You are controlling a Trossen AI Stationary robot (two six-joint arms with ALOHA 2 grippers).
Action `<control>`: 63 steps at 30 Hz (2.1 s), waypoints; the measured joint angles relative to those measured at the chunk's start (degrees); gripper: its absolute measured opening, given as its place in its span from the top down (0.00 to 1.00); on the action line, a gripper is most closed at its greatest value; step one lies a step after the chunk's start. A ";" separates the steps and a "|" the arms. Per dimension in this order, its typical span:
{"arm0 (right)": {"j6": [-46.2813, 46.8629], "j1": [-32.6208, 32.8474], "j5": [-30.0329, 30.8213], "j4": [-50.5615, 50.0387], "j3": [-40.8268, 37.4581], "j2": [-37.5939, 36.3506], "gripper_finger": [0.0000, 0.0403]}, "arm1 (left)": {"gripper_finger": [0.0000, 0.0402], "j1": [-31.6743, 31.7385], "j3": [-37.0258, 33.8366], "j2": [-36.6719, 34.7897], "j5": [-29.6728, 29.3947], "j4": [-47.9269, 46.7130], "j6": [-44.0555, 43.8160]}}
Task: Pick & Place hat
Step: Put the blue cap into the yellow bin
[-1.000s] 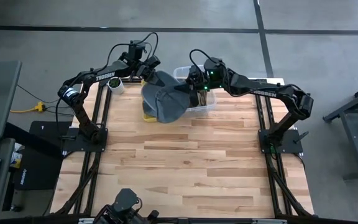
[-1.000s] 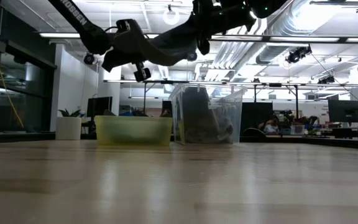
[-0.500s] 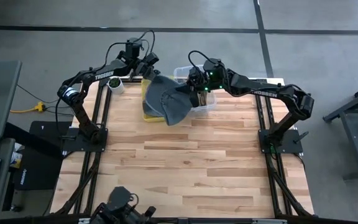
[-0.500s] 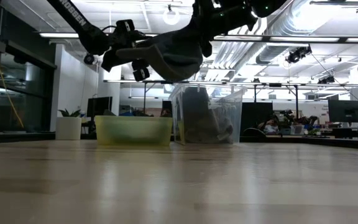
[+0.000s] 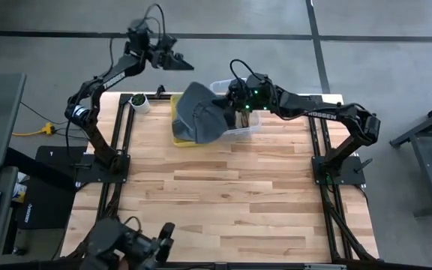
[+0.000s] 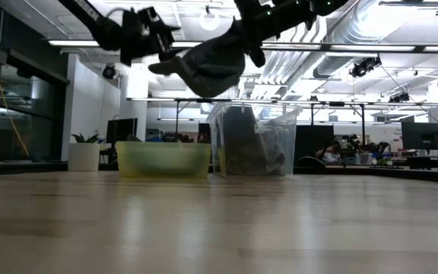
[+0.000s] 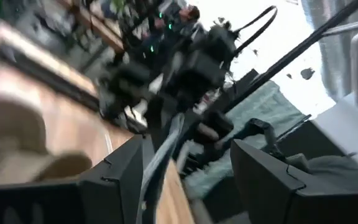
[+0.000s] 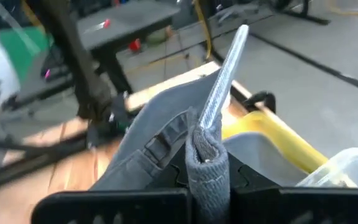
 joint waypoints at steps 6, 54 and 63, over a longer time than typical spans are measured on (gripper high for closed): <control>7.40 1.68 7.08 5.73 0.00 0.09 0.99 | 0.50 0.26 4.72 -2.71 -5.00 0.52 1.45; 40.49 8.63 36.71 -0.05 17.11 23.43 0.99 | 0.50 0.22 5.61 -19.43 -21.62 -4.49 13.41; 40.57 8.20 36.02 -0.50 17.07 23.88 0.99 | 0.50 0.22 5.61 -19.43 -22.78 -4.47 13.44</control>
